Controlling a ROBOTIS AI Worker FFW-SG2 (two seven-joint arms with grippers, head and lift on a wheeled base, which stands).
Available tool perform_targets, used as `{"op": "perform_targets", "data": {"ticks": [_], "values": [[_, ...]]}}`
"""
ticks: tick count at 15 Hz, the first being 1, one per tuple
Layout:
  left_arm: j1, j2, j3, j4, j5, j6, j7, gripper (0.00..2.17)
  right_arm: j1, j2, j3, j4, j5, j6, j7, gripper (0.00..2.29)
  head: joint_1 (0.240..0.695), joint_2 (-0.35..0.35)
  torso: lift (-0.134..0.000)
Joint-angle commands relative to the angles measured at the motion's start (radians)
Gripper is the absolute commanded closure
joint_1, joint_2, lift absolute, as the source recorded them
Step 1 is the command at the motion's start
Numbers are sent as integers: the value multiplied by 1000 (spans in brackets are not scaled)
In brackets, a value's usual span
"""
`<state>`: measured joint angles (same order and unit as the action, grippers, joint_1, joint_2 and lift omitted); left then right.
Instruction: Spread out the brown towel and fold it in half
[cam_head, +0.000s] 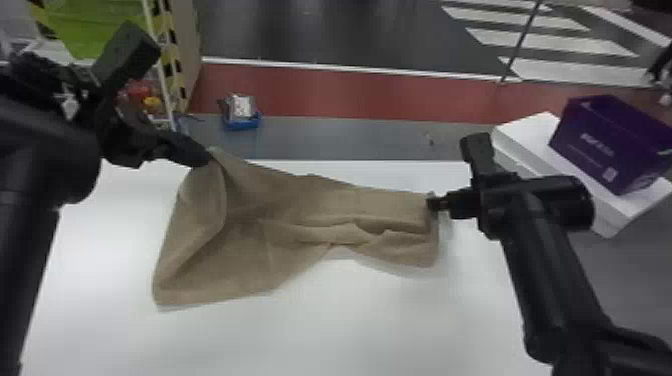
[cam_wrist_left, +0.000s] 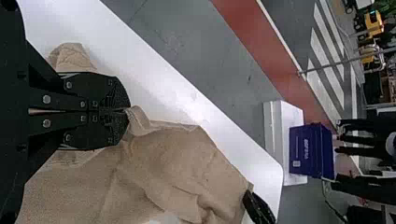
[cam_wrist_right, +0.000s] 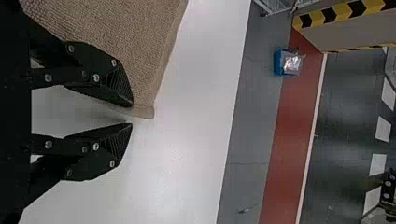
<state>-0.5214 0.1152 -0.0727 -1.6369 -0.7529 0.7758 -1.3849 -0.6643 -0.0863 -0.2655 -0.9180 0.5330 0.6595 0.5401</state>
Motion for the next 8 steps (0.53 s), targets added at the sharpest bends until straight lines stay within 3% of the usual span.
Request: {"op": "perform_targets", "data": {"ticks": [1, 5, 8], "values": [[1, 1, 5, -1, 1, -6, -2, 1717, 3, 8, -3, 1, -16, -47, -2, 1177, 652, -157, -134], [6, 1, 31, -6, 9, -22, 3, 1717, 49, 7, -6, -47, -65, -129, 6, 1241, 644, -144, -134], [11, 3, 65, -31, 18, -22, 17, 1720, 135, 11, 0, -236, -148, -117, 37, 1241, 632, -129, -134]]}}
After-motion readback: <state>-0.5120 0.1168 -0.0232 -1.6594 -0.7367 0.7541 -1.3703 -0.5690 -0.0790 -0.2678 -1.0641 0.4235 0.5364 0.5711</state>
